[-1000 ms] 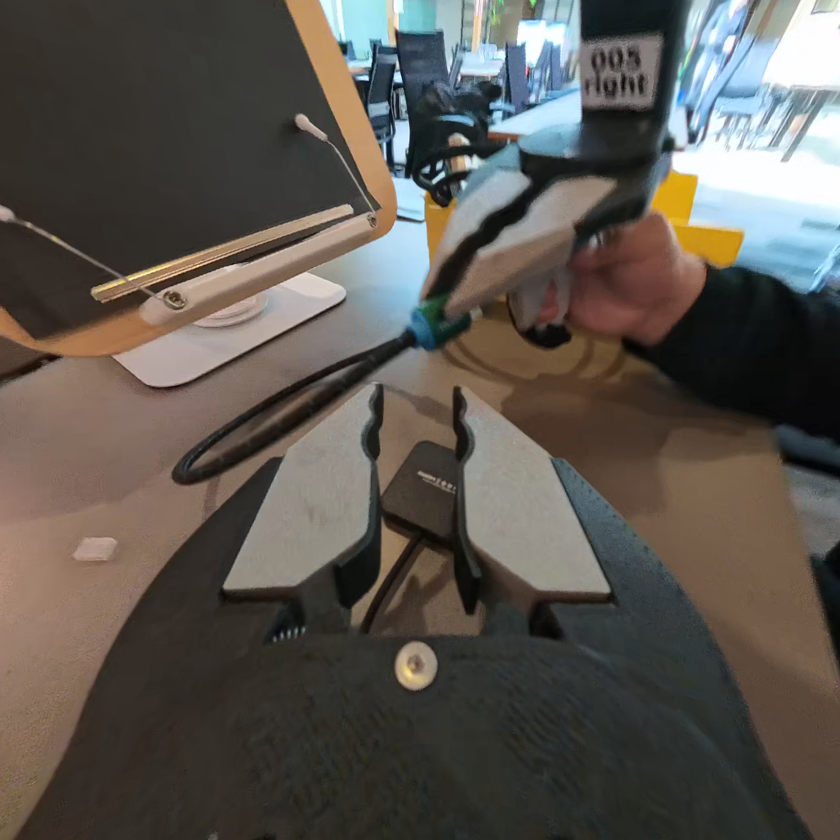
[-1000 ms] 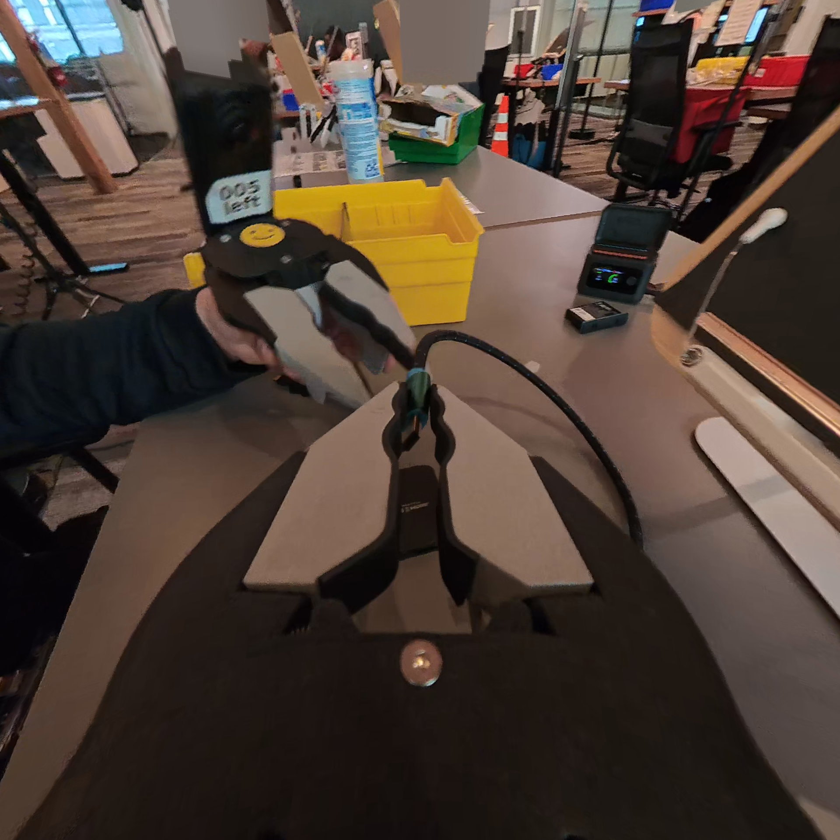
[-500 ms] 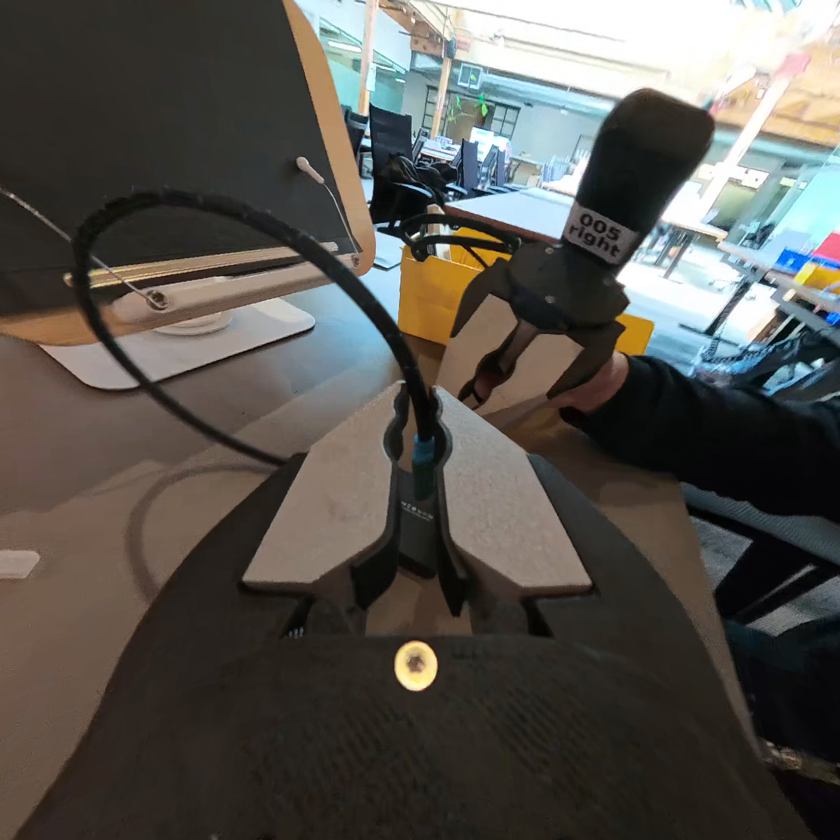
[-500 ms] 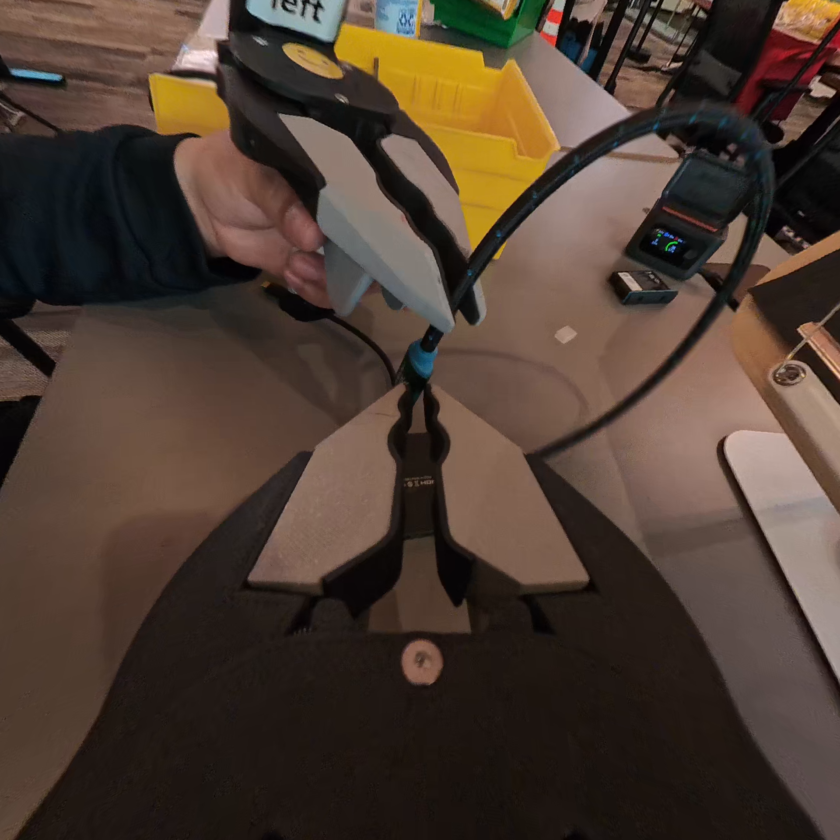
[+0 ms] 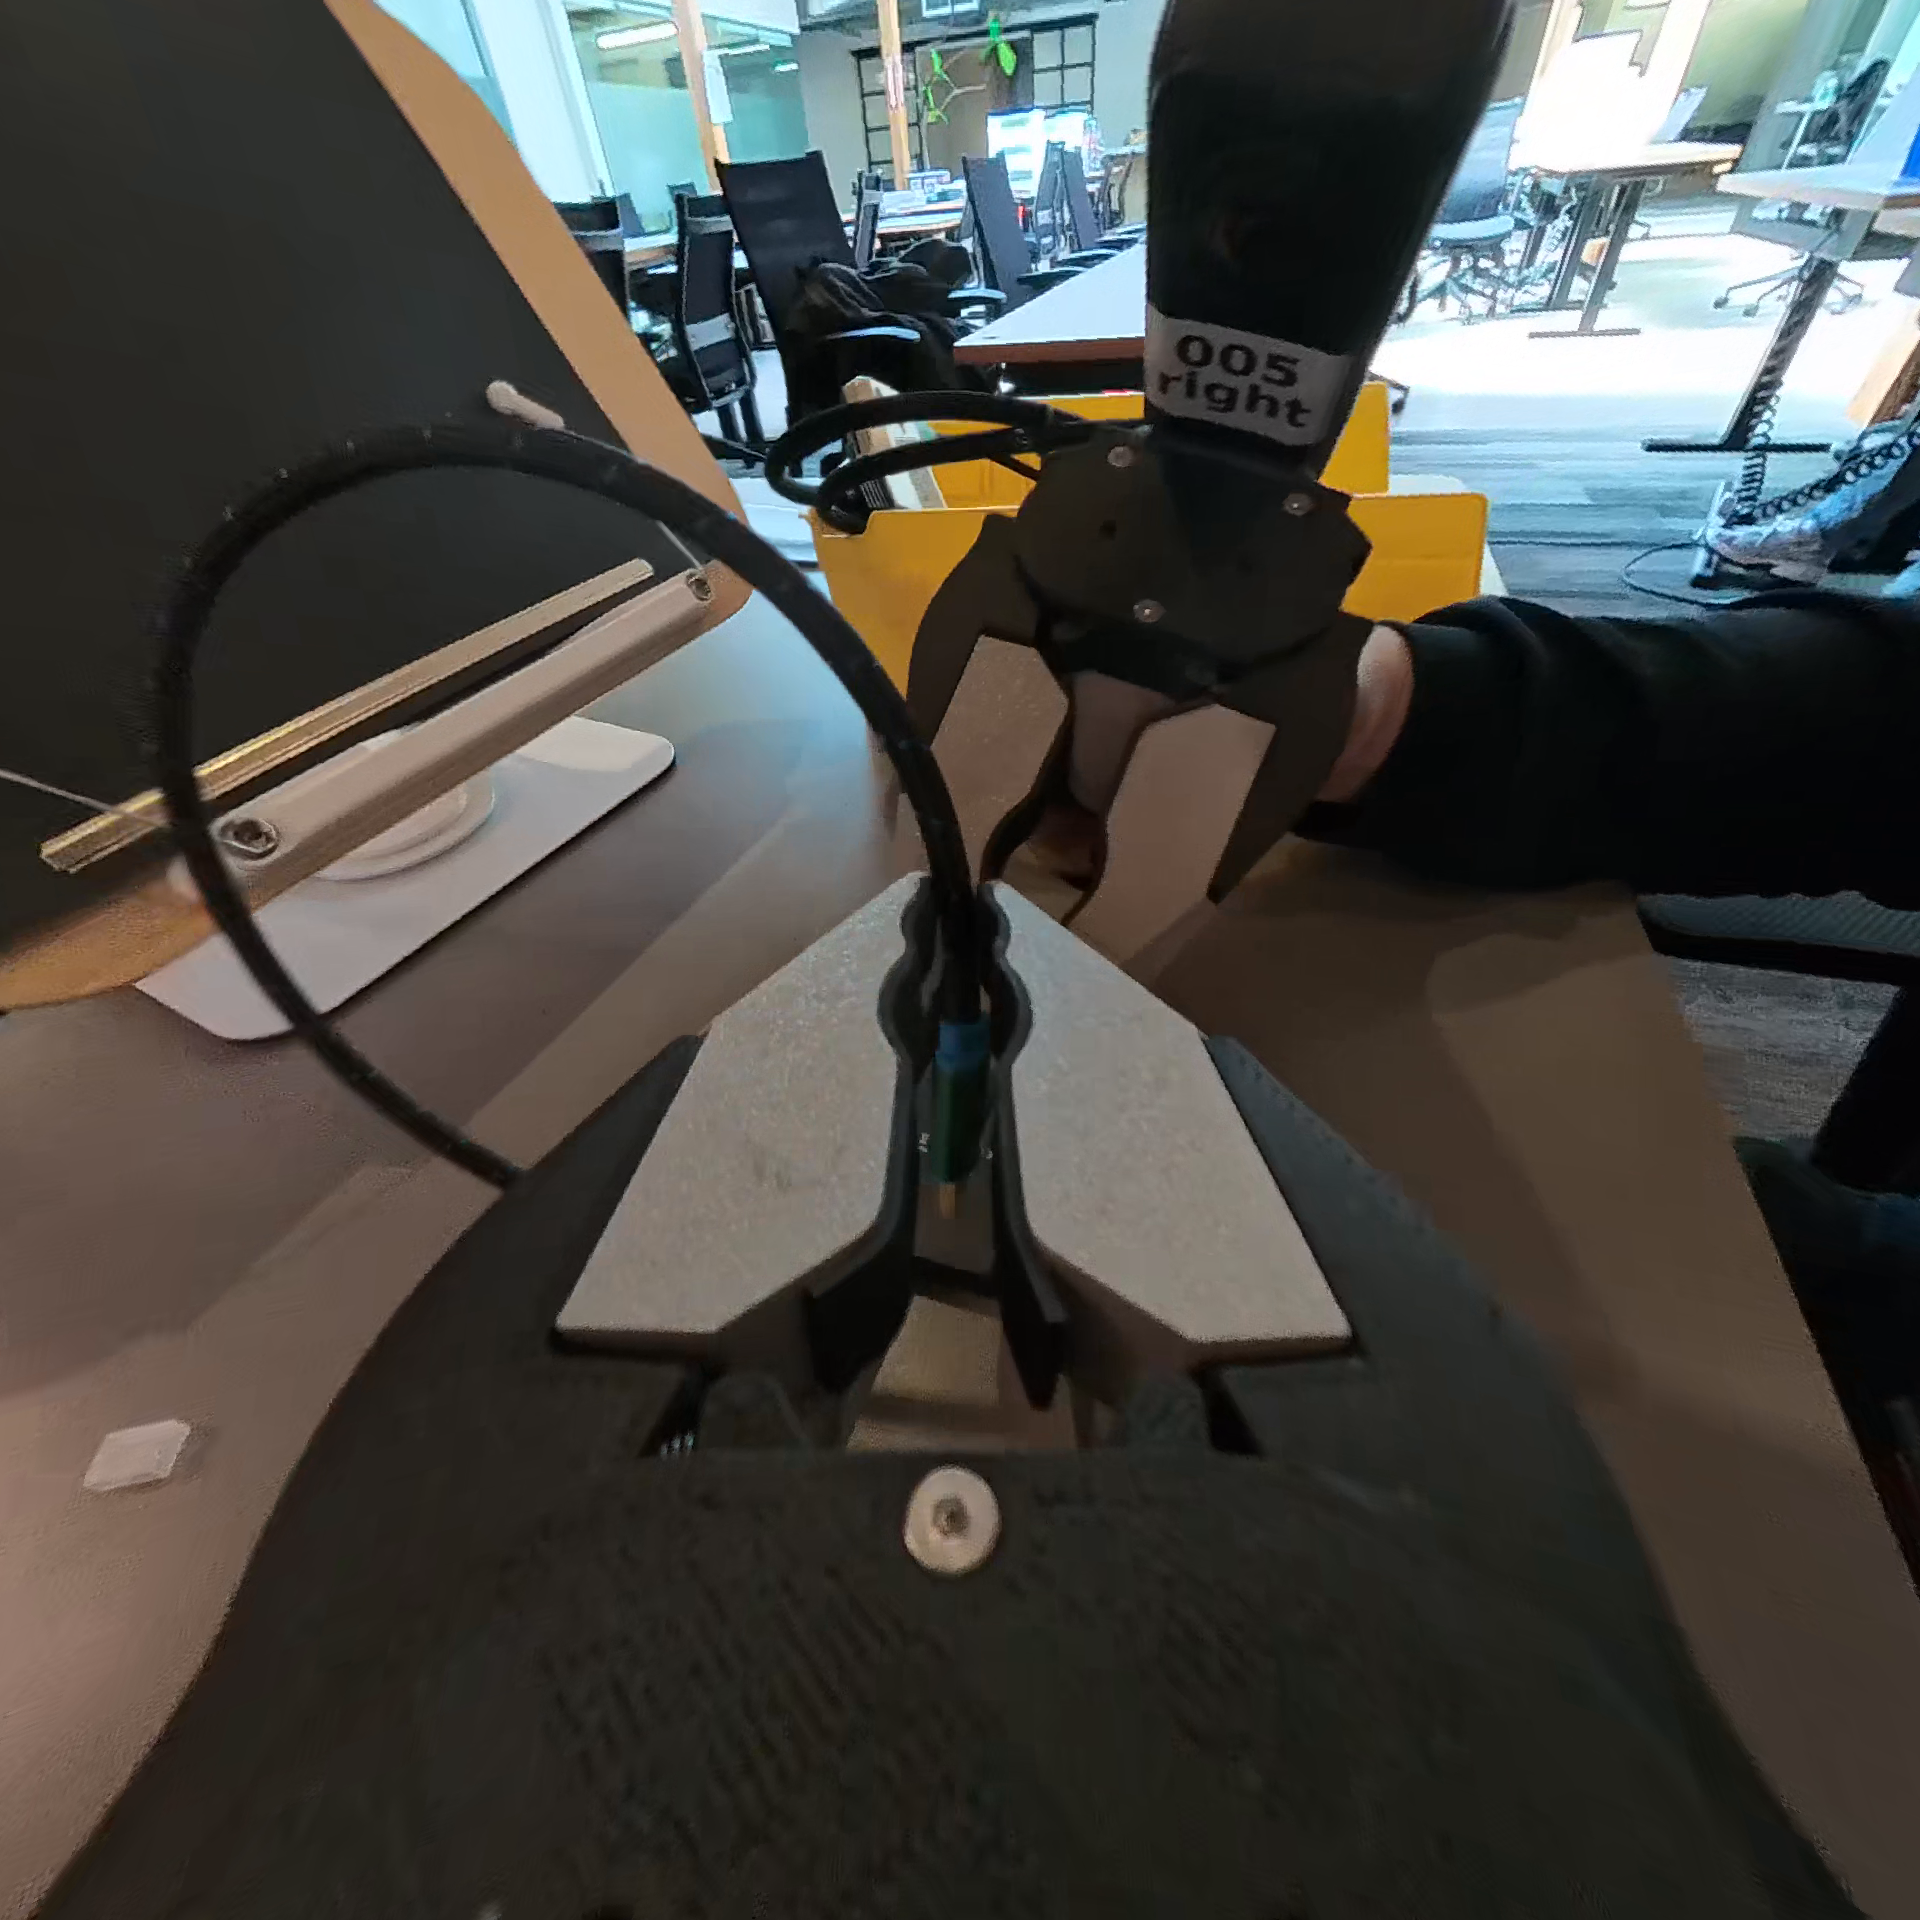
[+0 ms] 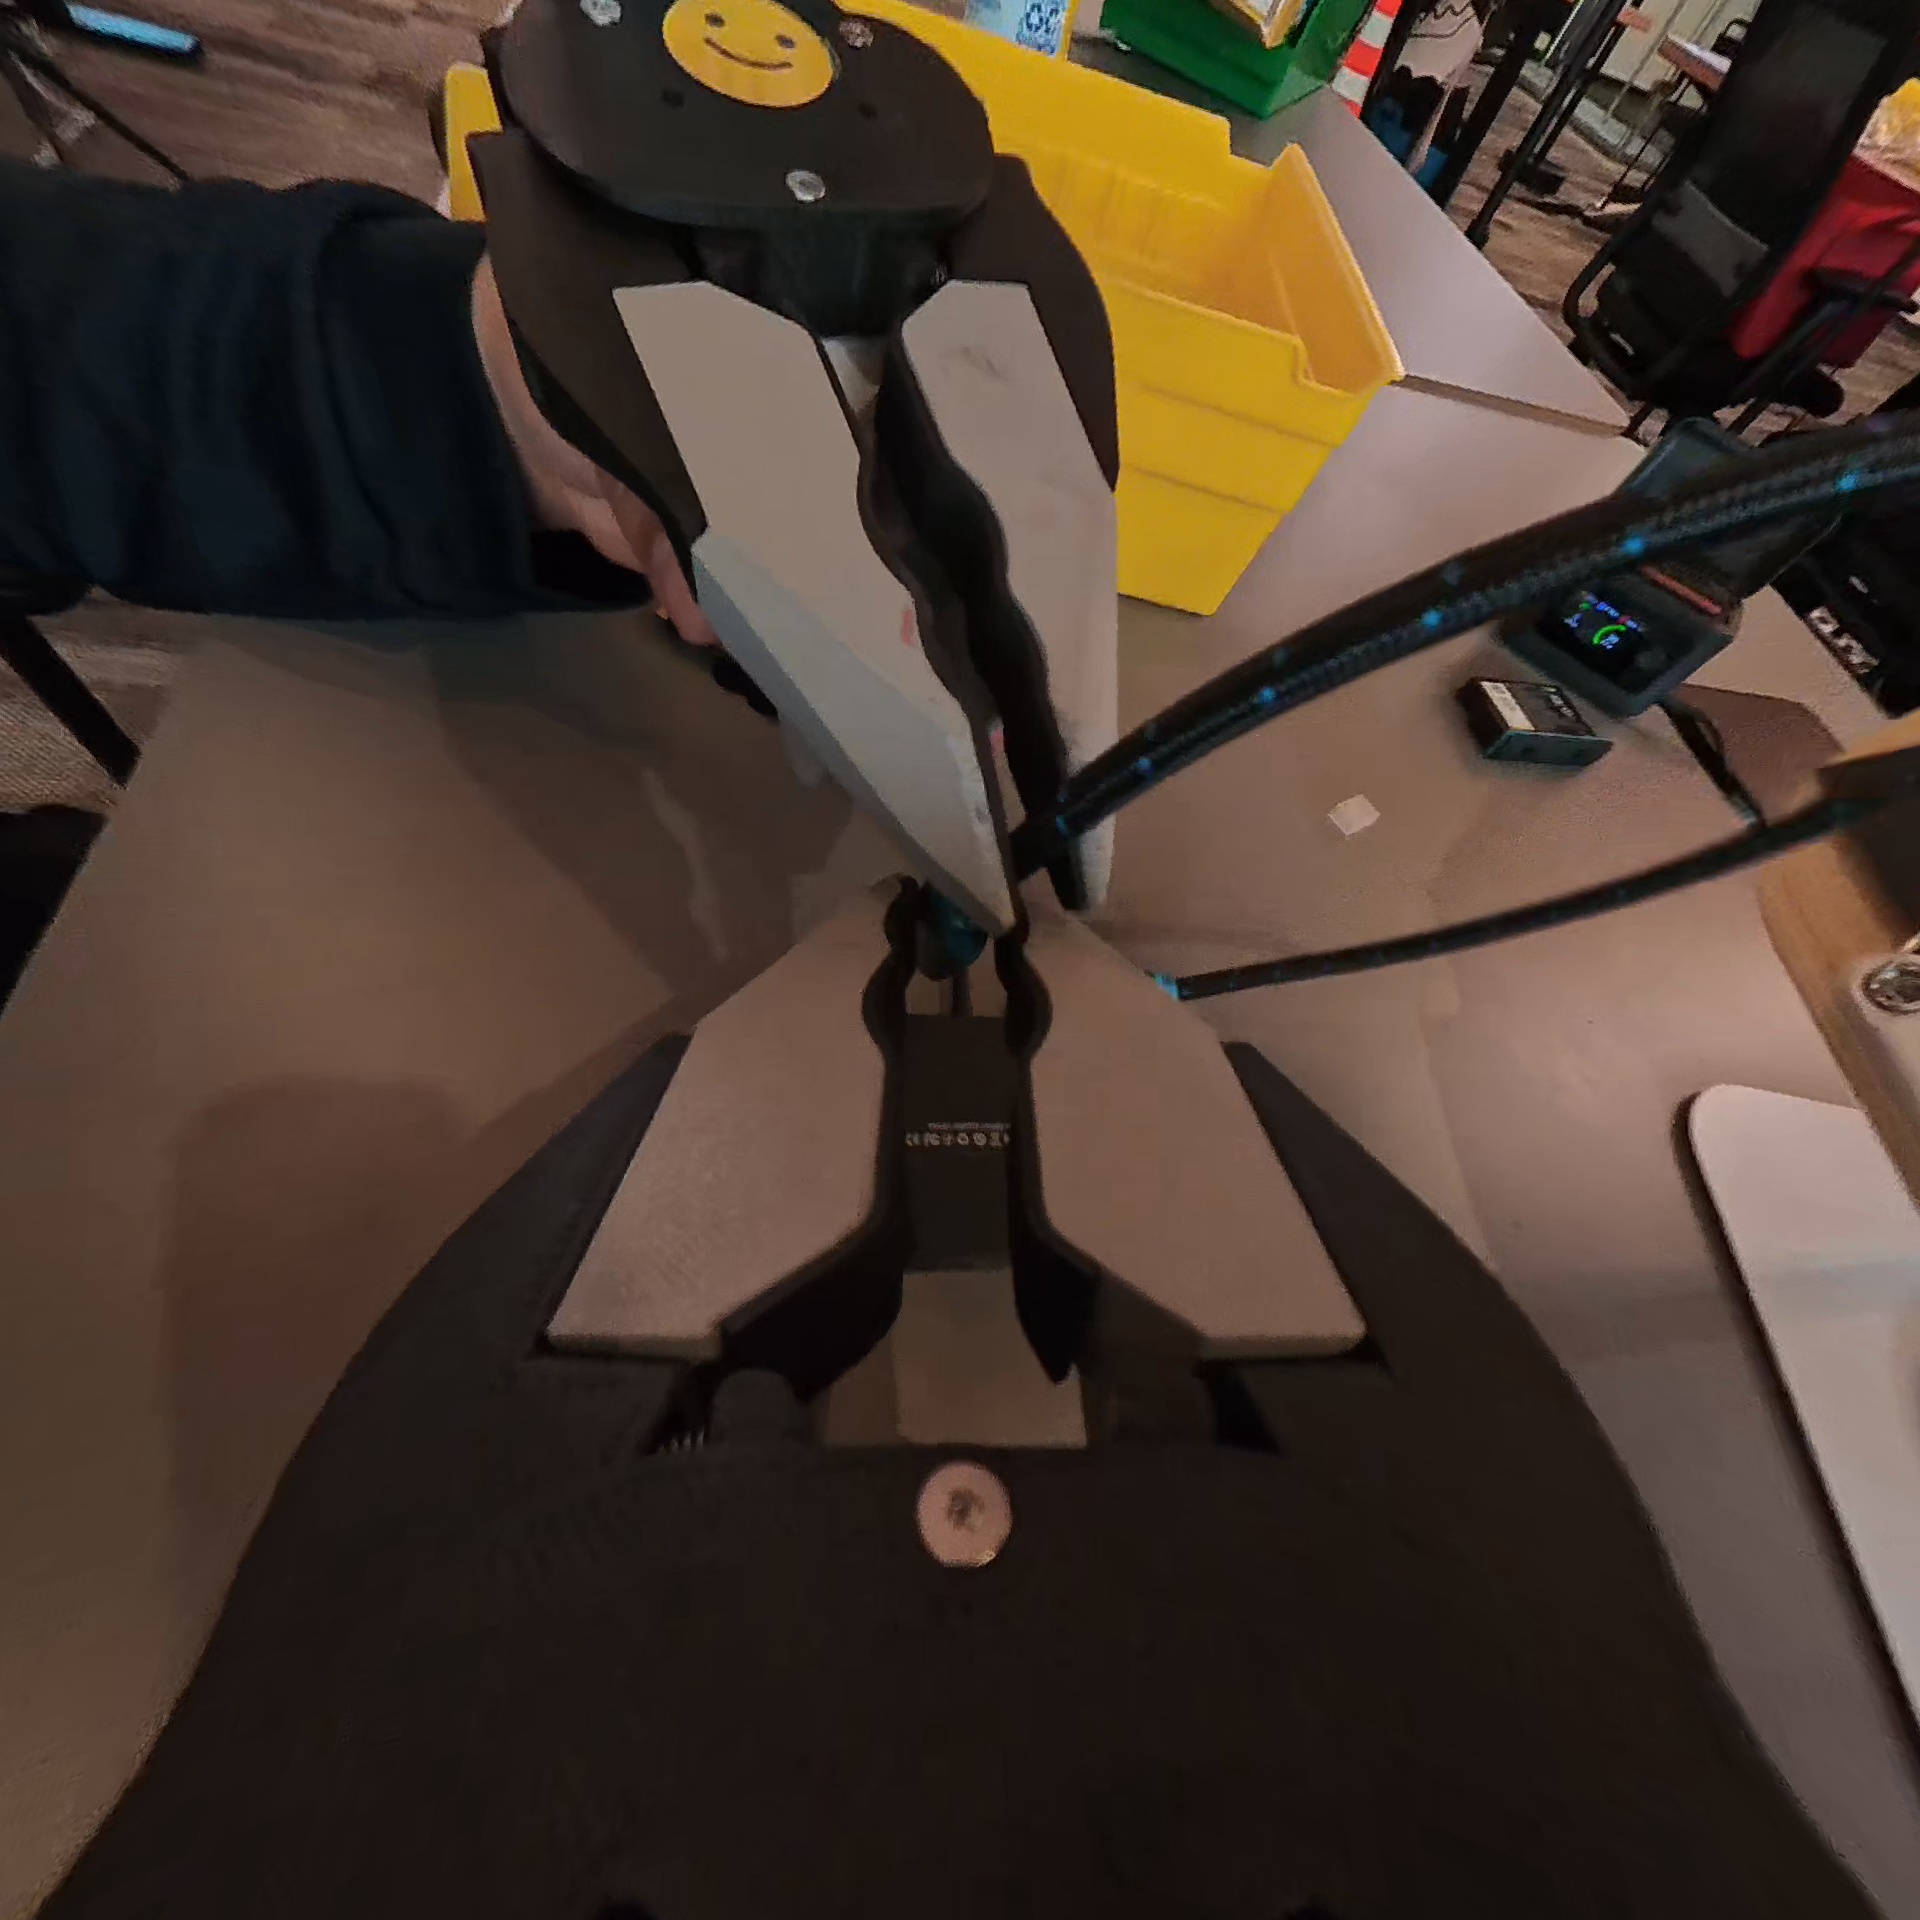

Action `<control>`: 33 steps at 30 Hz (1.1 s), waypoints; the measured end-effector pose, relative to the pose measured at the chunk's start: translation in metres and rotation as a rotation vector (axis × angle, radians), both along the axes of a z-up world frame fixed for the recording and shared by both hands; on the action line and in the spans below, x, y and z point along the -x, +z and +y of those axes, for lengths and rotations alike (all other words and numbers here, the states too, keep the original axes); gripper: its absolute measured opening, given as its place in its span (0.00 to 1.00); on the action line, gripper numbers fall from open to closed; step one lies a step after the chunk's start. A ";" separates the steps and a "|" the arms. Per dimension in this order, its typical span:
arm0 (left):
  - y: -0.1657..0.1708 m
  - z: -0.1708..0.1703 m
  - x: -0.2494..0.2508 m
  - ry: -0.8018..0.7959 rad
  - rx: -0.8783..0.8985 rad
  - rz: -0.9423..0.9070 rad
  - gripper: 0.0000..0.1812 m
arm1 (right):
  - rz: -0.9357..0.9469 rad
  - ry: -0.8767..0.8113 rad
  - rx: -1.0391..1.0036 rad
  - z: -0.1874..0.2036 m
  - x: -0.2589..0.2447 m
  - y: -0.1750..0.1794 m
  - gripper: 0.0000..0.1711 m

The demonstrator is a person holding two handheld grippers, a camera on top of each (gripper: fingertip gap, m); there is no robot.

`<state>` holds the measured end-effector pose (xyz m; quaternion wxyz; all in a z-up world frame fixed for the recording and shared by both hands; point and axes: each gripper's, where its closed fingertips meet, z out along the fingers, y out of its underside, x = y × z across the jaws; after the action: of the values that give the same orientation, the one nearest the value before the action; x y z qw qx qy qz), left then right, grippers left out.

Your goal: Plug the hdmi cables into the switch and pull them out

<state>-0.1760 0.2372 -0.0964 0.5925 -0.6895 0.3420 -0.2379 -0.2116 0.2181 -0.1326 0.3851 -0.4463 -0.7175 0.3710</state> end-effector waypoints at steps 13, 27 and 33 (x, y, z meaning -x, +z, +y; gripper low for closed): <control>-0.017 0.011 0.006 0.119 -0.118 0.228 0.13 | 0.234 -0.046 0.082 0.021 -0.013 0.050 0.05; -0.002 -0.004 -0.009 -0.017 -0.068 0.044 0.04 | 0.315 0.119 0.155 -0.005 -0.021 0.066 0.05; -0.001 0.008 -0.002 0.087 -0.139 0.143 0.02 | 0.296 0.074 0.176 0.006 -0.022 0.065 0.06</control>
<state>-0.1739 0.2453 -0.0970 0.6226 -0.6761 0.3690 -0.1379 -0.1891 0.2238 -0.0678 0.4322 -0.3919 -0.6337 0.5079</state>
